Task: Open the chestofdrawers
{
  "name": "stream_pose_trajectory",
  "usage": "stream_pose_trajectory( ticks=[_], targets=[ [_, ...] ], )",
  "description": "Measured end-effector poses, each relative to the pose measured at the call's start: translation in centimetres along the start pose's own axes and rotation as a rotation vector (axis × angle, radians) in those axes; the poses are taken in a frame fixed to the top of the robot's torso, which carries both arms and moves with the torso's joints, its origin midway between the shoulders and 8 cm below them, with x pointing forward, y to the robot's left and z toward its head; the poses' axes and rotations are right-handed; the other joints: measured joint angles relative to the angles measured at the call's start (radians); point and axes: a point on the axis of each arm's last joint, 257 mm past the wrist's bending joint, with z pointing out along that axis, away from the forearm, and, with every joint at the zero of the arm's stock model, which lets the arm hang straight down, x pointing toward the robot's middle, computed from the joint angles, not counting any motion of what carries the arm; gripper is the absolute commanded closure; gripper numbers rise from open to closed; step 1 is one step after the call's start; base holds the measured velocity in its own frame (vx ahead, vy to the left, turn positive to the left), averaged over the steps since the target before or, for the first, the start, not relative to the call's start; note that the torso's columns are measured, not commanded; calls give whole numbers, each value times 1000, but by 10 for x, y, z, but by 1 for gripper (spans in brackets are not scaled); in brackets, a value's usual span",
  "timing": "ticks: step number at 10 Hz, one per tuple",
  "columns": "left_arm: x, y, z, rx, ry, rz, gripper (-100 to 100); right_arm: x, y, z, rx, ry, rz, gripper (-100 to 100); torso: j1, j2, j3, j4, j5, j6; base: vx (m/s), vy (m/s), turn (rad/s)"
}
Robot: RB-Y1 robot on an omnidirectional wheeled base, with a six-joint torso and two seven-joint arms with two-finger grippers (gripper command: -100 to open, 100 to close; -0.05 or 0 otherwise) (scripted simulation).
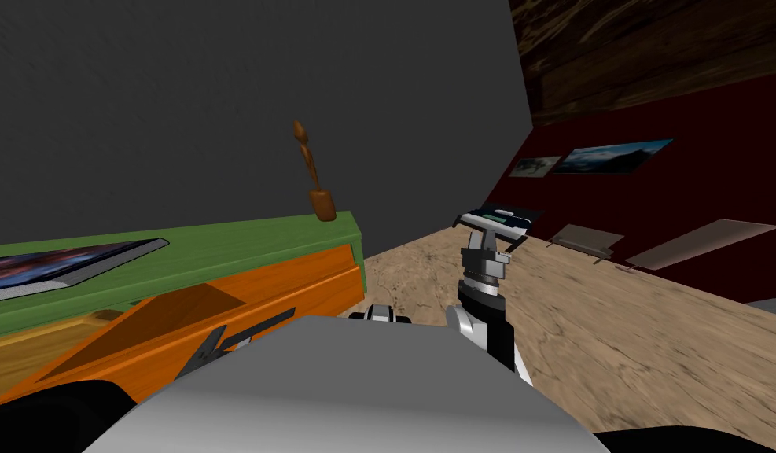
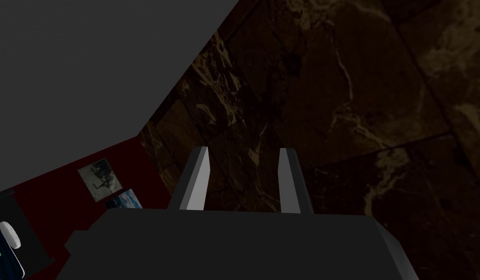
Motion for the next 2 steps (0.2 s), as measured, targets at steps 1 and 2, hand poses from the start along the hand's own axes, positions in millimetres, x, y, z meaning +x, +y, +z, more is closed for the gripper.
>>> stream_pose_trajectory(
  ticks=[1, 2],
  targets=[
    [0, 1, 0, -2, 0, 0, 0, 0, 0, 0, 0, 0, 0, 0, 1, -1, 0, 0, 1, 0, 0, 0, 0],
    [0, 1, -1, -4, -1, 0, 0, 0, 0, 0, 0, 0, 0, 0, 1, -1, 0, 0, 1, 0, 0, 0, 0]
  ],
)
